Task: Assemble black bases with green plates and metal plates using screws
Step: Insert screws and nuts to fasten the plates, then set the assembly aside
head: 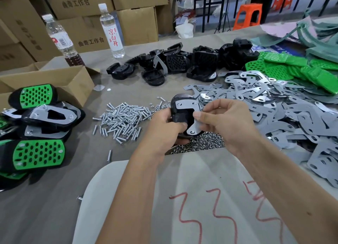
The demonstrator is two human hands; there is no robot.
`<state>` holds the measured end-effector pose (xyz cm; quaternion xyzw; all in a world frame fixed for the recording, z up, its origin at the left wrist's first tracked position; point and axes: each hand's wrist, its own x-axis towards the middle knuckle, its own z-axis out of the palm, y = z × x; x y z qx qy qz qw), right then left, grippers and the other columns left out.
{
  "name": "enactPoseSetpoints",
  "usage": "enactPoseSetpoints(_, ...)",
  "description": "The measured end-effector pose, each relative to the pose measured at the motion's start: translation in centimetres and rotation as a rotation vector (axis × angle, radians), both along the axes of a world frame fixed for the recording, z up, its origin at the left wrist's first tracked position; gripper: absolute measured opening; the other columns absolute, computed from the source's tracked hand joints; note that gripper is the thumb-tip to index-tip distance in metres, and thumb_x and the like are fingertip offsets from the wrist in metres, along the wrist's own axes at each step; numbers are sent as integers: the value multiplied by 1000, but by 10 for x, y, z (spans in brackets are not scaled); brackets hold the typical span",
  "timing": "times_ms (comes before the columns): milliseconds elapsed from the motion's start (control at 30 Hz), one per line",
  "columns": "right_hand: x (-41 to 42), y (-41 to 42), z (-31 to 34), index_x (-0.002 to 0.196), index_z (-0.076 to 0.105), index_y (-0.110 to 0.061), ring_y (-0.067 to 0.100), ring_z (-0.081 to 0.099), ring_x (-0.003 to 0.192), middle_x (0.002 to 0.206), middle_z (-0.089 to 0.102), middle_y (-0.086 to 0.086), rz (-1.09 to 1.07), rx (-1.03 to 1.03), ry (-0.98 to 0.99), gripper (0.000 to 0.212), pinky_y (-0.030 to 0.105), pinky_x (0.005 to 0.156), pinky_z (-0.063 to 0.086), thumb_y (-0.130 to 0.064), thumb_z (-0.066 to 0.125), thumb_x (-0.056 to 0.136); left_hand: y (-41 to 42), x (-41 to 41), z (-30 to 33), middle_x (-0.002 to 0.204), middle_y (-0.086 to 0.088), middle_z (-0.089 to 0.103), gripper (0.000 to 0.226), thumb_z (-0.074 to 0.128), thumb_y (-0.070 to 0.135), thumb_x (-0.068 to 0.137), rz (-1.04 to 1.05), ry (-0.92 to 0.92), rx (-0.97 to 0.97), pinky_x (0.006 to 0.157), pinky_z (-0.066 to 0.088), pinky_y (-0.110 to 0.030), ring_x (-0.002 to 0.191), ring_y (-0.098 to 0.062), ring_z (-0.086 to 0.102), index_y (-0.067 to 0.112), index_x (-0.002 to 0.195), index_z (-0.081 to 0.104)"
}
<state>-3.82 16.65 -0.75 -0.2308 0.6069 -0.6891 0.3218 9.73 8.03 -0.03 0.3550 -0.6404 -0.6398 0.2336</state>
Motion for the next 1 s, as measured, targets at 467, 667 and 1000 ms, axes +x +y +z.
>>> enactPoseSetpoints(467, -18, 5, 2, 101, 79, -15, 21, 73, 79, 95, 79, 12, 333, 107, 89, 18, 27, 58, 57, -24, 83, 86, 1, 6, 2, 91, 0, 78, 26, 60, -1, 99, -48, 83, 7, 67, 63, -30, 77, -14, 75, 15, 116, 71)
enactPoseSetpoints(667, -21, 3, -2, 103, 79, -18, 16, 71, 76, 96, 80, 8, 312, 80, 147, 12, 20, 51, 48, -17, 78, 91, 5, 0, 2, 103, -10, 79, 13, 68, 18, 98, 58, 91, 62, 75, 66, -37, 86, -20, 76, 16, 109, 75)
enactPoseSetpoints(1000, -25, 1, -9, 106, 79, -19, 14, 63, 72, 94, 79, 7, 313, 50, 136, 15, 19, 51, 43, -15, 77, 91, -3, -1, -3, 105, -12, 79, 20, 72, 1, 91, 174, 240, 125, 99, 57, -55, 105, -35, 75, 9, 108, 77)
